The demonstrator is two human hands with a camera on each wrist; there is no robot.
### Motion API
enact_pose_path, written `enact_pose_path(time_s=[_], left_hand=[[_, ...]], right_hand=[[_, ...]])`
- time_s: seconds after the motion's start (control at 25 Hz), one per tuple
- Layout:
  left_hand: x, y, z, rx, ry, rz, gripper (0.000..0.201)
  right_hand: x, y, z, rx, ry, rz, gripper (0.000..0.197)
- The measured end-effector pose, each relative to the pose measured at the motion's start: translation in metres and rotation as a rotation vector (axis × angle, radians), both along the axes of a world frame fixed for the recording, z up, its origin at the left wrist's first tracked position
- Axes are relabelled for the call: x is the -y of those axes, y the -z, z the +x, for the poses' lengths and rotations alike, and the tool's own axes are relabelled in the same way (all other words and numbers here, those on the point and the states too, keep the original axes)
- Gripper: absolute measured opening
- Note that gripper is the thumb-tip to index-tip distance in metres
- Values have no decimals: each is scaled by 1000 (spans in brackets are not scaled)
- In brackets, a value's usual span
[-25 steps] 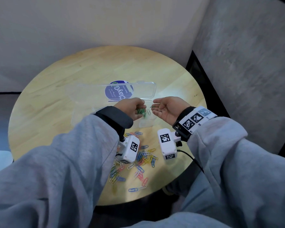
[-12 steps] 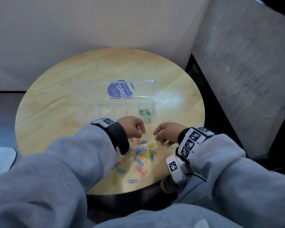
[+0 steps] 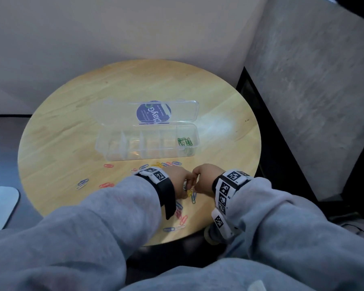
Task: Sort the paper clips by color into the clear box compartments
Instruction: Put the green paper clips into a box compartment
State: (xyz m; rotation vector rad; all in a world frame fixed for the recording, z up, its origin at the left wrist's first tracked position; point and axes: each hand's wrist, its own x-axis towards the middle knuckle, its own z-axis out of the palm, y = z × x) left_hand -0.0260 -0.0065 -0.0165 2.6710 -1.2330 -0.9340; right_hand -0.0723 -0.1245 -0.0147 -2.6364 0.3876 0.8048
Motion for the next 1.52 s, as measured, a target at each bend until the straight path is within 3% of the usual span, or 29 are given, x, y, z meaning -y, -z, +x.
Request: enact_pose_path(time_s=[0.16,0.44,0.56,0.68,0.76,0.84,1.0,1.08,1.16,1.32,1.4,1.52], left_hand=[[-9,6,7,26,-45,-41,21],[-10,9,7,70,78,1,25],[-11,13,11,84,70,3,19],[-14,13,14,49,35,7,12],[-18,11,16,1,-66,-59,5],[-22,9,22,-97,-236,-163,17],[-30,-8,33,-597,-622,-503,28],[-31,-19,34,-730,-749,-594,30],[-31,-24,33,-762,-813,-603,29],[-30,-17,27,-649,-787,-416,32],[-31,-12,24,-524,-598,-286,22],[-29,-10,17,-183,-279,-94,11]], right_hand=[[4,4,3,-19,2,-91,5],[6,14,6,-41,41,-95,3],[9,14,3,-34,76,-64,5],[17,7,-1,-2,191,29,18],[25,2,-2,0,294,145,18],[31,-1,-3,-25,426,376,21],[37,0,-6,18,731,861,27],[35,-2,-9,42,790,966,27],[34,-3,-11,58,819,1026,27],[33,-3,-12,56,900,1088,22],[34,0,-12,22,880,1056,26],[31,2,-11,-23,747,889,24]])
